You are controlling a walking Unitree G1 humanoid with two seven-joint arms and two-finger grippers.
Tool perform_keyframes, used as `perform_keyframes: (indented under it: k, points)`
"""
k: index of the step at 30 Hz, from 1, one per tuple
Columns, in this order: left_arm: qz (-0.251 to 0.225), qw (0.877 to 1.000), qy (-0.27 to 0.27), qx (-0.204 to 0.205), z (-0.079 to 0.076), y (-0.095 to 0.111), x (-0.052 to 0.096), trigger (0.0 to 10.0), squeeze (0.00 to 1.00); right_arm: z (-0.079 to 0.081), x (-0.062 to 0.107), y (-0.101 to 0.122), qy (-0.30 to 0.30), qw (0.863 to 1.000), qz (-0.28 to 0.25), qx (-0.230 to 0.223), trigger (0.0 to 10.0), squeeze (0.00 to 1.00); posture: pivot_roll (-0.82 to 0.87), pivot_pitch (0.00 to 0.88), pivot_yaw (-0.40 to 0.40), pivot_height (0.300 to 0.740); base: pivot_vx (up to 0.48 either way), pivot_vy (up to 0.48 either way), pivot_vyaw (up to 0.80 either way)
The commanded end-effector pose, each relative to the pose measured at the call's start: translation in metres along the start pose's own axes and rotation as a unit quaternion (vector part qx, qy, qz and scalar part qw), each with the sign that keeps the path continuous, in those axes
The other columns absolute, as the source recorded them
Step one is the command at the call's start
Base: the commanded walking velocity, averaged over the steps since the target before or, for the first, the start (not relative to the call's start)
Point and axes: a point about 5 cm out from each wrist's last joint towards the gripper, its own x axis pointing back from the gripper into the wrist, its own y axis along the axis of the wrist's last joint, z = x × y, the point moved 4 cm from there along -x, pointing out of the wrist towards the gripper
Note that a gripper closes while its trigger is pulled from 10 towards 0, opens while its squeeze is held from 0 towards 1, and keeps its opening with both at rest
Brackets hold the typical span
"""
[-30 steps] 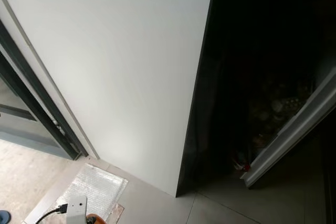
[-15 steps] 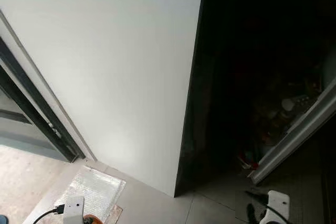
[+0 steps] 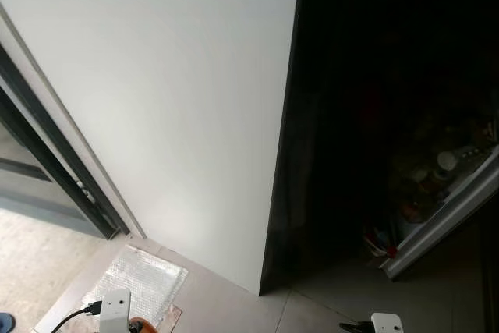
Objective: Restocking fridge
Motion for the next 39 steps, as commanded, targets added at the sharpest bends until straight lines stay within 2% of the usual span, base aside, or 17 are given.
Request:
perform_keyframes:
  k: [1,10,12,15,23,32,33,35,39]
  points:
    - [0.012,1.000,0.001,-0.009,0.000,-0.006,0.001,10.0,0.00,-0.001,0.000,-0.001,0.002,1.000,0.003,-0.017,10.0,0.00,-0.20,0.025,0.047,0.740,0.000,-0.322,0.00]
    - [0.008,1.000,-0.001,-0.008,-0.002,-0.003,0.000,10.0,0.00,0.000,0.002,-0.011,0.001,1.000,0.013,0.003,10.0,0.00,-0.19,0.024,0.044,0.740,0.000,-0.326,0.08]
    - [0.007,1.000,-0.001,-0.008,-0.002,-0.003,0.000,10.0,0.00,0.000,0.002,-0.011,0.001,1.000,0.013,0.007,10.0,0.00,-0.19,0.024,0.045,0.740,0.000,-0.326,0.75]
    - [0.006,1.000,-0.001,-0.008,-0.002,-0.003,0.000,10.0,0.00,-0.002,0.002,-0.010,-0.002,1.000,0.007,-0.016,10.0,0.00,-0.20,0.024,0.045,0.740,0.000,-0.326,0.25]
    - [0.005,1.000,-0.002,-0.010,-0.003,-0.002,0.000,10.0,0.00,-0.003,0.001,-0.004,0.000,1.000,0.000,-0.005,10.0,0.00,-0.20,0.024,0.043,0.740,0.000,-0.326,0.00]
    - [0.006,1.000,-0.001,-0.011,-0.002,-0.003,0.000,10.0,0.00,0.012,-0.001,0.007,0.009,1.000,-0.017,0.007,10.0,0.00,-0.20,0.021,0.042,0.740,0.000,-0.327,0.10]
    - [0.006,1.000,0.000,-0.012,-0.002,-0.004,0.000,10.0,0.00,0.017,-0.002,0.012,0.011,0.999,-0.026,0.015,10.0,0.00,-0.20,0.018,0.041,0.740,0.000,-0.326,0.54]
    - [0.006,1.000,0.000,-0.012,-0.002,-0.004,0.000,10.0,0.00,0.017,-0.002,0.014,0.011,0.999,-0.030,0.016,10.0,0.00,-0.20,0.018,0.041,0.740,0.000,-0.311,0.55]
    - [0.007,1.000,0.001,-0.011,-0.001,-0.005,0.001,10.0,0.00,0.018,-0.003,0.032,0.012,0.998,-0.067,0.005,10.0,0.00,-0.21,0.012,0.040,0.740,0.000,0.000,0.00]
